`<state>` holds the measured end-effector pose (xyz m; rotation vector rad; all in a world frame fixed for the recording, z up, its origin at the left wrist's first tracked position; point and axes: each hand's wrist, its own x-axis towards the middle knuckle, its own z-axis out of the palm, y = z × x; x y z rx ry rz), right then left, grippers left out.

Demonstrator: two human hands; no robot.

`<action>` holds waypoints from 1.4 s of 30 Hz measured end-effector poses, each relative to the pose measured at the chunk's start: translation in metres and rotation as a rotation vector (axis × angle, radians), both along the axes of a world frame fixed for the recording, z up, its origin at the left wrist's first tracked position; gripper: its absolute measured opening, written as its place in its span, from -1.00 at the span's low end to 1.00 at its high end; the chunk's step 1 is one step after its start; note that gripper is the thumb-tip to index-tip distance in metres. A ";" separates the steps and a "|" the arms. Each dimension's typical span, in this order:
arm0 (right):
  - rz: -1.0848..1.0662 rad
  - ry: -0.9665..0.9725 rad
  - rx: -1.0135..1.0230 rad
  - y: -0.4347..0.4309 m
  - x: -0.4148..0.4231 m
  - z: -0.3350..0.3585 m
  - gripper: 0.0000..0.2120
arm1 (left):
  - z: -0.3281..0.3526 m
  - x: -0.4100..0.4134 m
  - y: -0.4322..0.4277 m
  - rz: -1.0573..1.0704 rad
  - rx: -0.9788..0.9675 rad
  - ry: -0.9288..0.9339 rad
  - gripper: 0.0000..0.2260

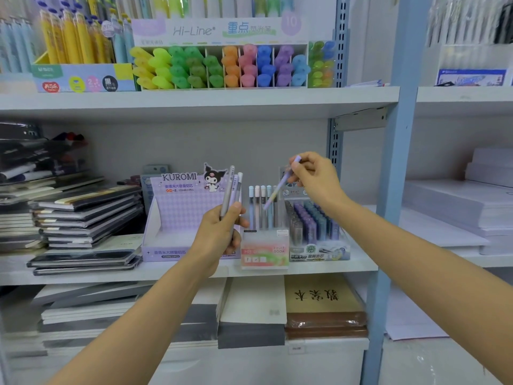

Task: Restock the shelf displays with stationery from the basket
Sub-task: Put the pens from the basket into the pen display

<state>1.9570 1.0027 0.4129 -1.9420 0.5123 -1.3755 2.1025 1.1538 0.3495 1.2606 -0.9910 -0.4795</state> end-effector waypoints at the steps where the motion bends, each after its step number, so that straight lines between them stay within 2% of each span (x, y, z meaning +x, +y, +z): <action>1: -0.036 0.042 -0.042 -0.002 0.001 -0.003 -0.84 | 0.000 0.000 0.000 0.001 -0.002 -0.002 -0.76; 9: -0.171 0.327 -0.264 -0.015 0.018 -0.029 -0.89 | -0.003 0.000 -0.001 -0.022 0.007 -0.032 -0.77; 15: -0.127 0.431 -0.326 -0.019 0.018 -0.020 -0.91 | -0.009 0.003 -0.004 -0.032 0.007 -0.022 -0.77; 22: -0.164 0.407 -0.293 -0.022 0.027 -0.026 -0.89 | -0.011 0.002 -0.006 -0.035 -0.006 -0.023 -0.78; 25: -0.184 0.360 -0.308 -0.023 0.029 -0.029 -0.81 | -0.011 0.003 -0.006 -0.045 -0.005 -0.023 -0.77; 28: -0.248 0.303 -0.366 -0.022 0.033 -0.031 -0.90 | -0.011 0.003 -0.005 -0.056 -0.008 -0.023 -0.77; 33: -0.364 0.424 -0.385 -0.027 0.037 -0.034 -0.93 | -0.010 0.003 -0.005 -0.055 -0.008 -0.028 -0.77; 36: -0.341 0.489 -0.350 -0.024 0.035 -0.032 -0.83 | -0.009 0.003 -0.004 -0.053 -0.005 -0.028 -0.77; 38: -0.305 0.429 -0.355 -0.016 0.032 -0.027 -0.76 | -0.008 0.002 -0.002 -0.056 -0.012 -0.030 -0.77; 40: -0.170 0.292 -0.294 -0.002 0.028 -0.021 -0.72 | -0.006 0.001 -0.001 -0.064 -0.024 -0.036 -0.76; 42: 0.082 0.185 -0.136 0.015 0.026 -0.013 -0.71 | -0.004 -0.002 0.001 -0.076 -0.028 -0.048 -0.76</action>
